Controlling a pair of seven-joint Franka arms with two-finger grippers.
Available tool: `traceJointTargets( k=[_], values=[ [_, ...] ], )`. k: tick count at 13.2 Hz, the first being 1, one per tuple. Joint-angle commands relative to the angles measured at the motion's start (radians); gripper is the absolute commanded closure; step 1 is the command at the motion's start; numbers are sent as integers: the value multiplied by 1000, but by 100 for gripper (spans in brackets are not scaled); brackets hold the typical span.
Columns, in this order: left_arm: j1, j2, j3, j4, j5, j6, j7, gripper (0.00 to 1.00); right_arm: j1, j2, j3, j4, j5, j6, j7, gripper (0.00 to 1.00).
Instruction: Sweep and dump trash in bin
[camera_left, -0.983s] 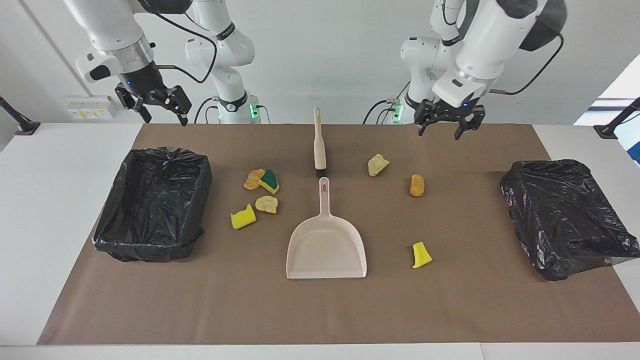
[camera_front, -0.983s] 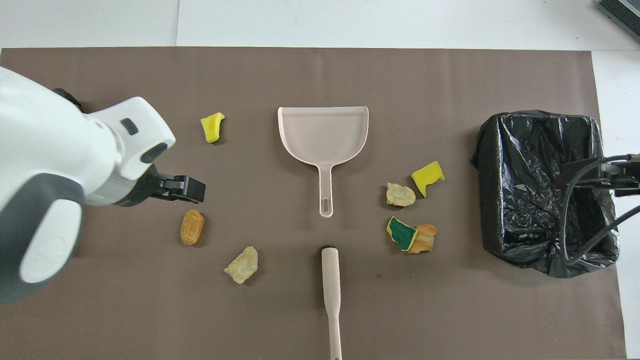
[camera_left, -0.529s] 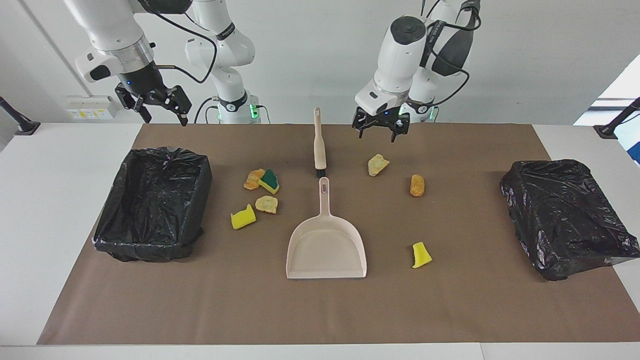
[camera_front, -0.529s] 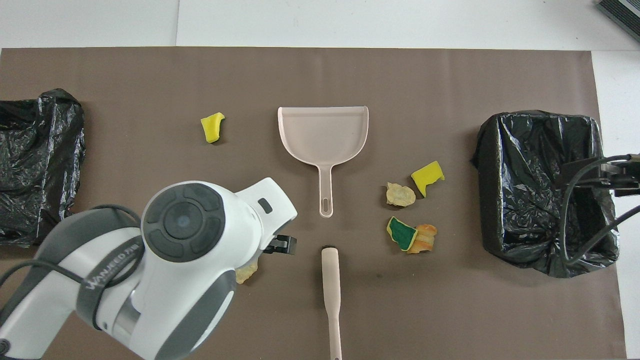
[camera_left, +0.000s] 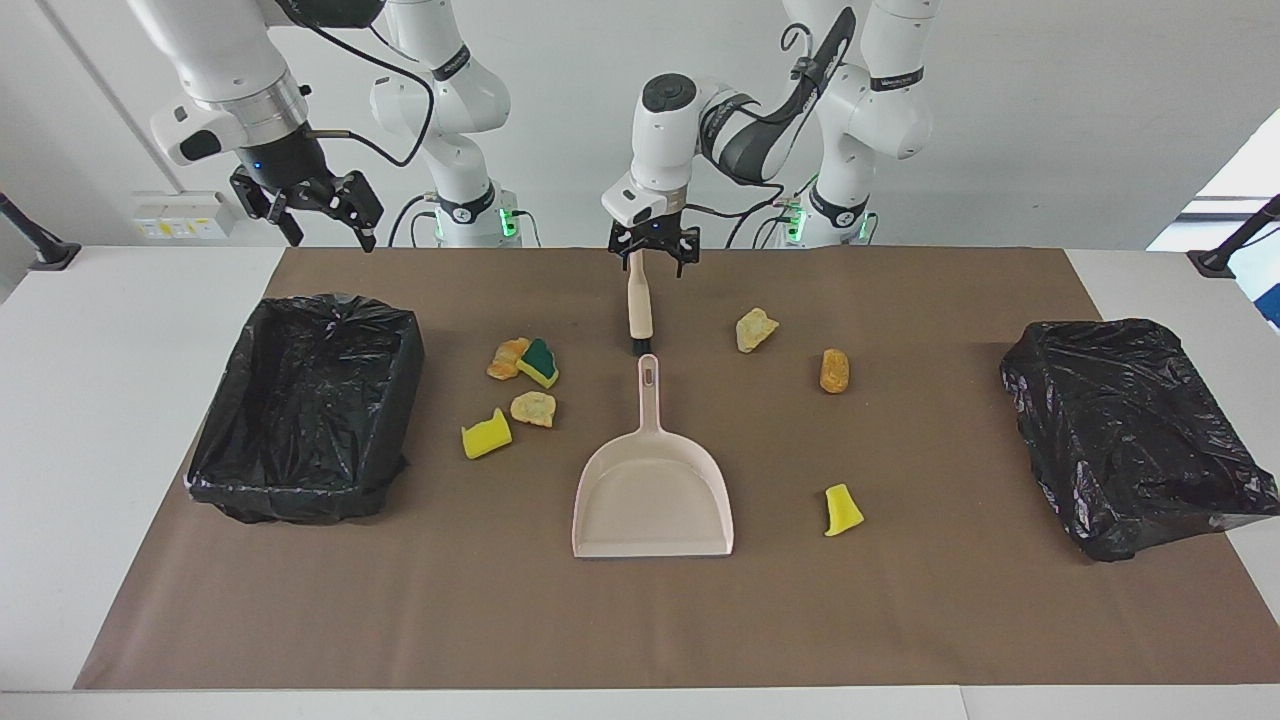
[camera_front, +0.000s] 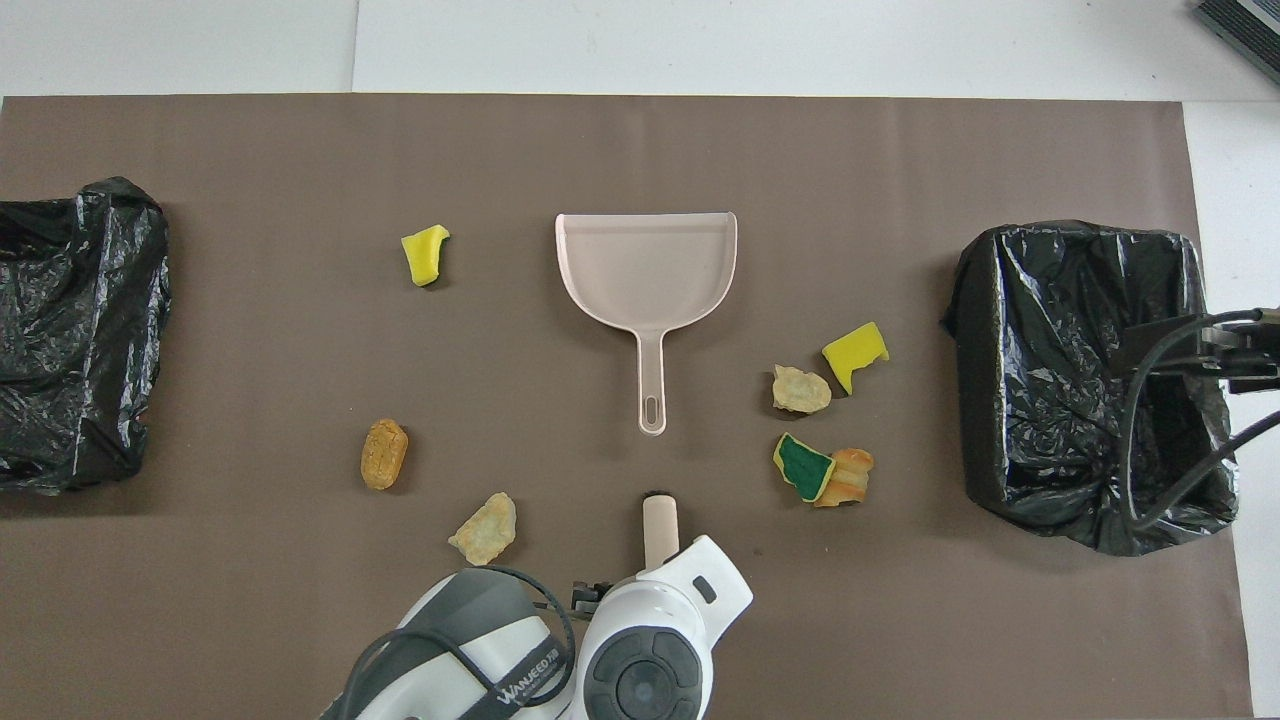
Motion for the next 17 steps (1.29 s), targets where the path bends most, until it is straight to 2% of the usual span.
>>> traceJointTargets(
  k=[1,4,11,12,13,15,16,17],
  values=[
    [-55,-10,20,-42,-6,44,-33,0,-18,-1,11,12,19,-64,-25,0],
    [-90,15,15,-71,-6,73,-85,0,-16,-30,14,-28,12,-62,-23,0],
    [-168,12,8,-76,-8,73,-155,0,-16,-33,16,-36,14,-52,-26,0],
    [-173,6,6,-82,-14,63,-153,3,-14,-32,17,-39,15,-52,-26,0],
    [-181,4,7,-86,-15,63,-153,11,-14,-32,16,-39,16,-52,-26,0],
    [-179,6,7,-86,-25,59,-150,20,-16,-32,16,-39,16,-52,-28,0],
    [-179,6,9,-85,-26,50,-152,35,-16,-32,16,-39,16,-52,-28,0],
    [-175,9,9,-80,-26,27,-152,60,-16,-32,16,-39,16,-52,-28,0]
  ],
)
